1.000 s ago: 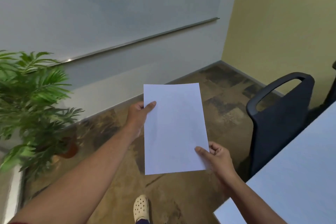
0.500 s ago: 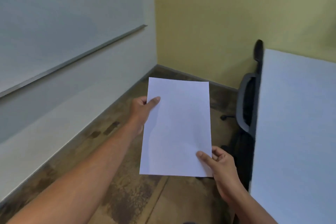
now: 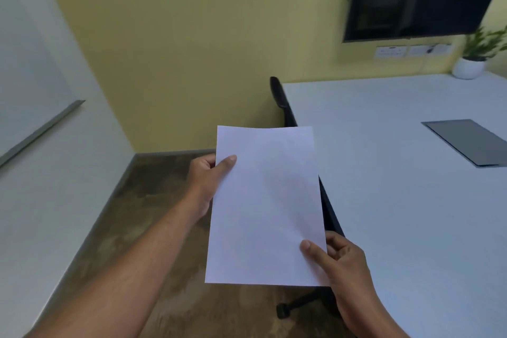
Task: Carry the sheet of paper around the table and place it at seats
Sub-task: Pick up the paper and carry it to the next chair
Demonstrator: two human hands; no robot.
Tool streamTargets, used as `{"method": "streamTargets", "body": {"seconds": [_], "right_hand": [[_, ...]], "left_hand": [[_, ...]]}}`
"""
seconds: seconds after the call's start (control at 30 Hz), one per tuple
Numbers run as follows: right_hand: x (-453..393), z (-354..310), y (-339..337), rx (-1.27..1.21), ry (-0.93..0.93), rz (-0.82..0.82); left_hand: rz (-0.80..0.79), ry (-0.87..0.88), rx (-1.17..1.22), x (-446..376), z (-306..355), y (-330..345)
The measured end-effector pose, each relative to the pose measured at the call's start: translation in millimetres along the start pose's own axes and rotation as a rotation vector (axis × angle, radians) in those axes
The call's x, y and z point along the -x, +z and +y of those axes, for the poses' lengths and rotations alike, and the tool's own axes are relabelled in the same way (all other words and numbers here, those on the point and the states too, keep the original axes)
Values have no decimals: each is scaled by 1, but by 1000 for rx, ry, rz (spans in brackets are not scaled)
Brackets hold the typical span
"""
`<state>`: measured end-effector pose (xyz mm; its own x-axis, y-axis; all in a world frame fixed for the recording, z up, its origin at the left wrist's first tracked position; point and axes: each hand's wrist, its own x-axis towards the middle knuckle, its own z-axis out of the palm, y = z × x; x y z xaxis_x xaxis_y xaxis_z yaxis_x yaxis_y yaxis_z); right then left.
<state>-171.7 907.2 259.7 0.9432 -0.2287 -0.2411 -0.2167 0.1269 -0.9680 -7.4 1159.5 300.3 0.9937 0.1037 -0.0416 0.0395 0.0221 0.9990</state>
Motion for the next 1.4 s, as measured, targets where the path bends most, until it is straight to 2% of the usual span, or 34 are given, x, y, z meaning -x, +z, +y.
{"method": "streamTargets", "body": {"seconds": [0.37, 0.63, 0.77, 0.93, 1.13, 1.4], "right_hand": [[-88, -23, 6, -102, 3, 304], [-138, -35, 22, -155, 13, 591], [-164, -40, 50, -161, 5, 770], [-189, -59, 80, -178, -24, 891], [-200, -65, 98, -195, -49, 1068], [-206, -57, 65, -283, -68, 1215]], "left_hand": [[-313, -31, -14, -153, 18, 101], [-645, -26, 5, -245, 8, 194], [-807, -51, 6, -286, 9, 219], [-935, -14, -31, -329, 20, 244], [-1141, 18, -31, -339, 24, 292], [-1318, 29, -41, -321, 13, 365]]}}
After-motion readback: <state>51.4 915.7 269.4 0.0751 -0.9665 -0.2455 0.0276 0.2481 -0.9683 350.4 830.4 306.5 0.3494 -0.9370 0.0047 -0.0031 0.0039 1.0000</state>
